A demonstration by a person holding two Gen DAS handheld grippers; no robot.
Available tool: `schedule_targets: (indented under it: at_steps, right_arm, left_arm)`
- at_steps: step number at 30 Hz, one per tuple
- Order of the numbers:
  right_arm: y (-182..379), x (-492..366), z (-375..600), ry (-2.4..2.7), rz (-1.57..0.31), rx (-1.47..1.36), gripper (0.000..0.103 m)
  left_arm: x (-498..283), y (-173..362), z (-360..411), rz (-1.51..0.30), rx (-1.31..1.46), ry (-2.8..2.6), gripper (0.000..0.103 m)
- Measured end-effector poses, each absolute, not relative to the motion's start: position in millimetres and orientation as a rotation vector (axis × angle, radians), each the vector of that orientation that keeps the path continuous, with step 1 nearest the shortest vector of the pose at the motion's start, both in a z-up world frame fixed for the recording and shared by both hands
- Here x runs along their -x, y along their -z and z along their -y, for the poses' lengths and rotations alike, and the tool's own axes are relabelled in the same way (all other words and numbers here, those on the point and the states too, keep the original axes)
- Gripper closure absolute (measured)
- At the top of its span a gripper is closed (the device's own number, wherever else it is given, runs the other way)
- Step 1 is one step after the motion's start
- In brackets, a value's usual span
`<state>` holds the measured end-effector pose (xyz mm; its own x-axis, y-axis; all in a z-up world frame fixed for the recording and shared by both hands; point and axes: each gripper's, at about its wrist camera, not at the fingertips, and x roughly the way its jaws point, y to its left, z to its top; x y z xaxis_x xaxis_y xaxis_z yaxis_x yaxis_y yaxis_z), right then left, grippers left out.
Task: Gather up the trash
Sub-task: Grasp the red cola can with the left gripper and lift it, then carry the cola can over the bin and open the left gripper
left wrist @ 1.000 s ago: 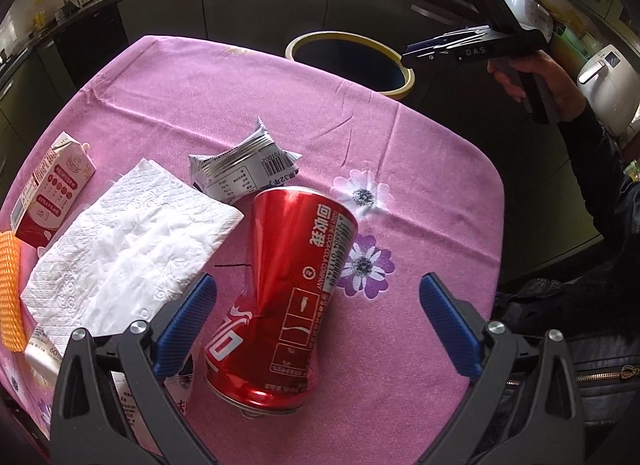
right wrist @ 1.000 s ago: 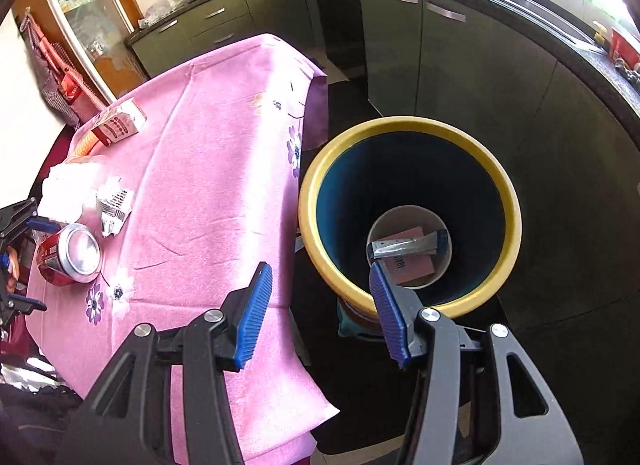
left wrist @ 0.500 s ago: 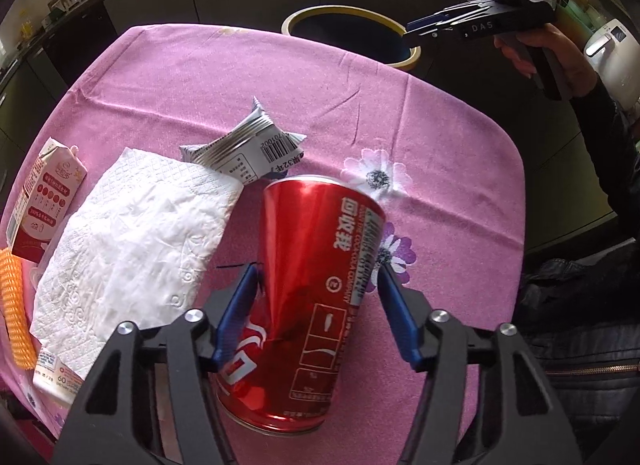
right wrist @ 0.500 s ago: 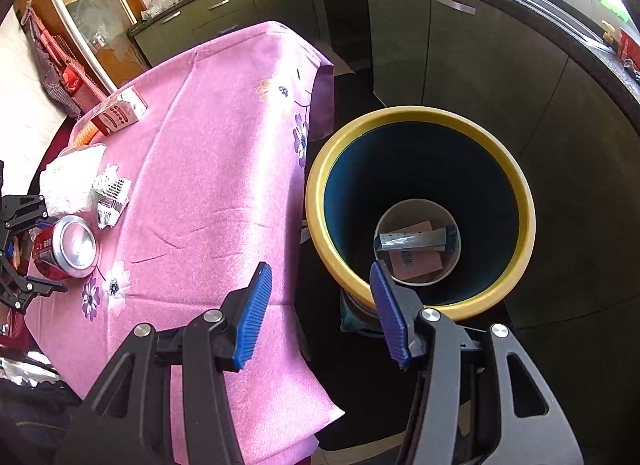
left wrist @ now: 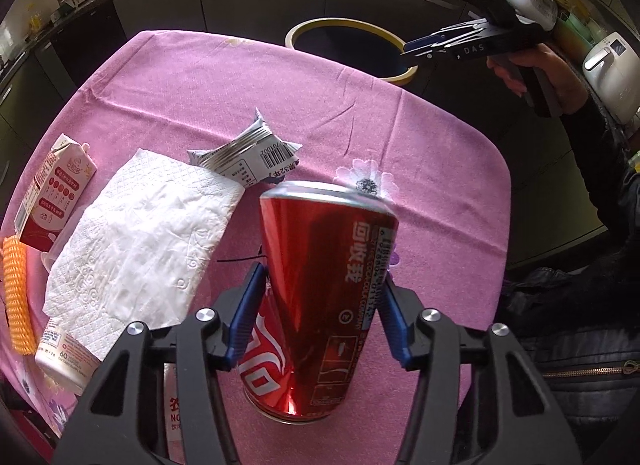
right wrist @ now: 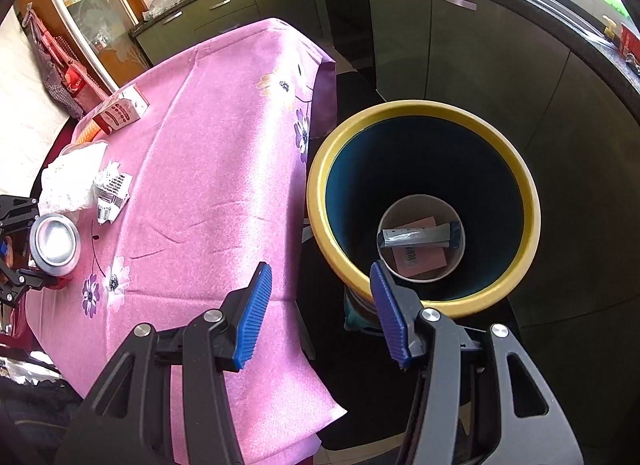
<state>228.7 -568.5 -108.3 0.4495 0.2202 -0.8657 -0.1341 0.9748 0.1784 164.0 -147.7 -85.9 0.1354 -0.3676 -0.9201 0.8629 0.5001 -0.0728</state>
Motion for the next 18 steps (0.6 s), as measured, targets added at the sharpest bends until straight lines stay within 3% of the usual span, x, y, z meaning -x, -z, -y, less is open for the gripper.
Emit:
schedule_targets:
  at_steps: [18]
  right_arm:
    - [94, -215, 560, -0.247, -1.042, -0.079, 0.052]
  left_arm:
    - [-157, 43, 142, -1.003, -0.463, 0.945, 0.053]
